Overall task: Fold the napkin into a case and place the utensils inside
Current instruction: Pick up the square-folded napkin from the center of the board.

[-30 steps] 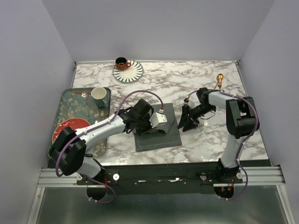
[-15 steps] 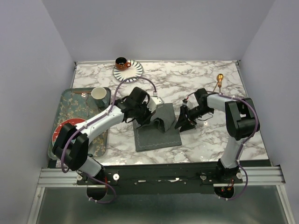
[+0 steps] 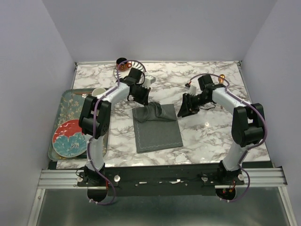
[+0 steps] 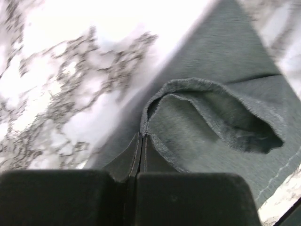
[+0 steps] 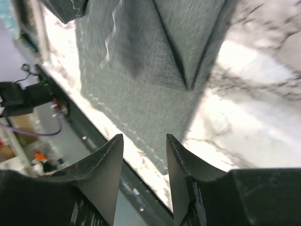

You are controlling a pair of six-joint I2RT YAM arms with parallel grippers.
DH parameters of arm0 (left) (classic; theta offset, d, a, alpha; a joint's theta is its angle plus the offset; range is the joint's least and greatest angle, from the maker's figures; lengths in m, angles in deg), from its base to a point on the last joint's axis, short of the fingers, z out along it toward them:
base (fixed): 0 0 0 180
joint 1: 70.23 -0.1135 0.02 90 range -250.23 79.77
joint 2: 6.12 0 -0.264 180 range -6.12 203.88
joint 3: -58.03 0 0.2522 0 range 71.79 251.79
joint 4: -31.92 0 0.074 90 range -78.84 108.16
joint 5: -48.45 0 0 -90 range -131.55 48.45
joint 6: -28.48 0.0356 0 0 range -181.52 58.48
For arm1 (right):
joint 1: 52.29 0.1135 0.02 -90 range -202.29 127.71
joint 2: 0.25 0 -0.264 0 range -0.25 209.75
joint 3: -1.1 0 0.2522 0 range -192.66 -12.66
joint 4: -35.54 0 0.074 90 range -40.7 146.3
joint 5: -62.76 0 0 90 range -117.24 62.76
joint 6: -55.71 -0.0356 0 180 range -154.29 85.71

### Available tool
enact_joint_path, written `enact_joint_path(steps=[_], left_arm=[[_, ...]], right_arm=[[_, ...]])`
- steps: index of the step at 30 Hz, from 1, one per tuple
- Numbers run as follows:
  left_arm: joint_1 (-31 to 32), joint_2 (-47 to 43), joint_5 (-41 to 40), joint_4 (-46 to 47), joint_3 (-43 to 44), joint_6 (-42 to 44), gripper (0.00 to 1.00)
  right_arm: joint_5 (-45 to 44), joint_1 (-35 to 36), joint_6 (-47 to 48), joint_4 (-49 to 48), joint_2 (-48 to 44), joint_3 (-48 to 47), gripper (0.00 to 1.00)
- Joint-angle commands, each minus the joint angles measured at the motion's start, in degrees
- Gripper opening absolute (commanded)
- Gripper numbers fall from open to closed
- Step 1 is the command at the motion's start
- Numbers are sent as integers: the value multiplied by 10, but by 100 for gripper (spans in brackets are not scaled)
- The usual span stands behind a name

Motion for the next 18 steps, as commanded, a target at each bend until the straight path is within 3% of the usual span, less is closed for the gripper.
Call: enact_joint_path(steps=[1, 8, 12, 18], left_arm=[[-36, 53, 62, -52, 33, -25, 0], [-38, 58, 100, -51, 16, -29, 0], [-39, 52, 107, -48, 1, -28, 0], [-41, 49, 111, -38, -9, -44, 0]], right_arm=[[-78, 26, 32, -21, -15, -26, 50], [-141, 89, 65, -66, -14, -53, 64], [-173, 122, 76, -69, -6, -72, 64], [-161, 157, 12, -74, -16, -42, 63]])
